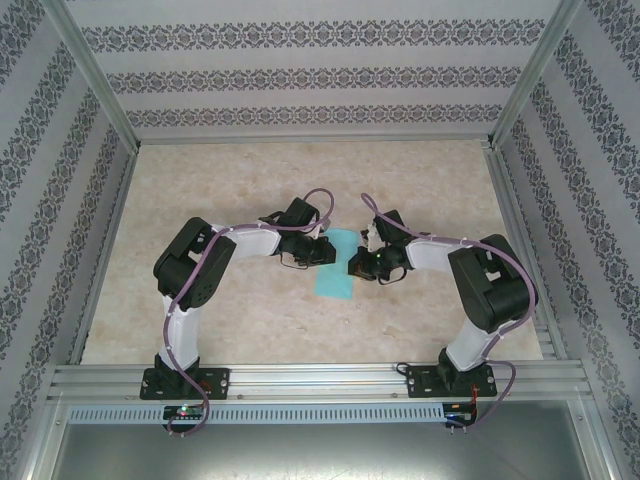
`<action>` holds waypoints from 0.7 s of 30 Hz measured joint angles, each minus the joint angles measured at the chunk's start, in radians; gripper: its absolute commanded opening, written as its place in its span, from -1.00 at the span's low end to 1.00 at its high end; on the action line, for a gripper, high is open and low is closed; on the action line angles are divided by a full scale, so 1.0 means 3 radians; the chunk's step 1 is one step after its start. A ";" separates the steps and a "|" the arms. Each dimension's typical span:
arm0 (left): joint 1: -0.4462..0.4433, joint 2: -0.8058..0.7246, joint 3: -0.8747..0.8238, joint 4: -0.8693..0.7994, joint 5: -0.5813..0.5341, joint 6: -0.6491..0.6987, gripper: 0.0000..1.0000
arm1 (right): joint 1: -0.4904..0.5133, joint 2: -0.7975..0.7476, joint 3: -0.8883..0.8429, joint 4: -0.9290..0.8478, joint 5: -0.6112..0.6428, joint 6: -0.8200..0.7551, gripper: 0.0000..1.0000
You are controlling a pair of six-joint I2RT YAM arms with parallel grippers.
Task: Fold a paper plane with a square sheet of paper (pick it up from the middle)
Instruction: Fold the triangle a second time at the center of the table.
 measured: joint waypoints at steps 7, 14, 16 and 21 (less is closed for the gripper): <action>0.0000 0.0001 0.0000 0.0004 0.0000 0.0003 -0.60 | -0.0085 -0.0103 -0.0067 -0.0056 0.0103 -0.0140 -0.86; 0.0000 0.0001 0.0001 0.0004 0.0009 0.0025 -0.59 | -0.0141 -0.0371 -0.0148 -0.0203 0.0195 -0.0233 -0.65; 0.0001 0.0001 0.0003 0.0004 0.0017 0.0025 -0.58 | -0.0141 -0.0387 -0.0140 -0.0210 0.0184 -0.0263 -0.56; 0.0004 0.0001 0.0010 0.0003 0.0039 0.0025 -0.57 | -0.0141 -0.0289 0.0047 -0.0287 0.0083 -0.0397 -0.37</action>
